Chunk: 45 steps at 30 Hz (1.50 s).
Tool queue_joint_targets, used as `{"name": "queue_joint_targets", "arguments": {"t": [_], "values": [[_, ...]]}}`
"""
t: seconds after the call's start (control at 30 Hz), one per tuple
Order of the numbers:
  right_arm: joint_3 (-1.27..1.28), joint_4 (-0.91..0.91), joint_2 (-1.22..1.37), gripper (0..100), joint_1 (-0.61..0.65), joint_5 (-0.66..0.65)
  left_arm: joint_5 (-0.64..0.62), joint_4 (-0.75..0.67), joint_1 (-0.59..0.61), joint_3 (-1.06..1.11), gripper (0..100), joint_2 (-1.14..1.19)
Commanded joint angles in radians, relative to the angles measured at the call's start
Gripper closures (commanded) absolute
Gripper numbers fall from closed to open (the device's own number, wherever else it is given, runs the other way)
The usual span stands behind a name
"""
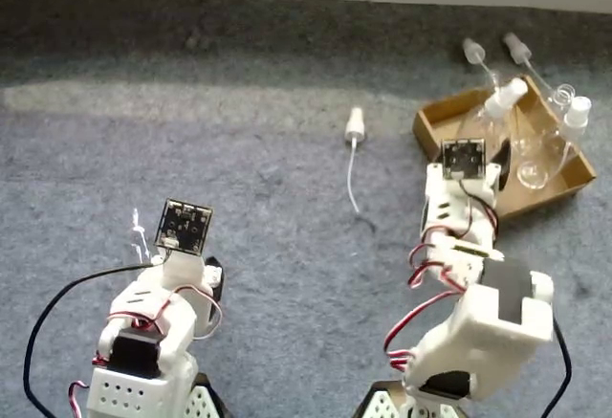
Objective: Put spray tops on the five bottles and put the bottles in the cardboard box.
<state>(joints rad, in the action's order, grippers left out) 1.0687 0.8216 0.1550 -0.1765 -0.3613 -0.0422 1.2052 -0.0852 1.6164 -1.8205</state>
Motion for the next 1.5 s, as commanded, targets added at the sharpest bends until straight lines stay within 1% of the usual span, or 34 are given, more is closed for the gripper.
{"name": "queue_joint_targets", "arguments": {"t": [0.0, 0.1, 0.27, 0.47, 0.63, 0.83, 1.03, 1.17, 1.27, 1.37, 1.47], "values": [[0.004, -0.151, -0.133, 71.2, 0.002, -0.012, 0.005, -0.006, 0.004, -0.005, 100, -0.010], [0.005, -0.226, -0.200, 68.6, 0.005, -0.015, 0.005, -0.005, 0.004, -0.005, 100, -0.010], [0.004, -0.375, -0.302, 68.4, 0.004, -0.012, 0.005, -0.002, 0.004, -0.005, 100, -0.010], [0.001, -0.639, -0.466, 68.4, 0.004, -0.011, 0.006, -0.002, 0.010, -0.016, 100, -0.010], [0.001, -0.846, -0.654, 68.4, 0.007, -0.011, 0.006, 0.009, 0.018, -0.051, 100, -0.010], [-0.004, -1.067, -0.895, 68.4, 0.007, -0.011, 0.006, 0.101, 0.127, -0.136, 100, -0.010], [-0.131, -1.376, -1.041, 68.4, 0.019, -0.011, 0.006, 0.169, 0.170, -0.197, 100, -0.010], [-0.240, -1.558, -1.059, 68.4, 0.070, -0.003, 0.002, 0.184, 0.257, -0.231, 100, -0.010], [-0.325, -1.672, -1.056, 68.4, 0.114, 0.084, 0.002, 0.187, 0.314, -0.257, 100, -0.010], [-0.384, -1.753, -1.056, 68.4, 0.177, 0.118, 0.000, 0.190, 0.372, -0.285, 100, -0.010], [-0.418, -1.825, -1.056, 68.4, 0.254, 0.121, 0.000, 0.190, 0.447, -0.311, 100, -0.010]]}}
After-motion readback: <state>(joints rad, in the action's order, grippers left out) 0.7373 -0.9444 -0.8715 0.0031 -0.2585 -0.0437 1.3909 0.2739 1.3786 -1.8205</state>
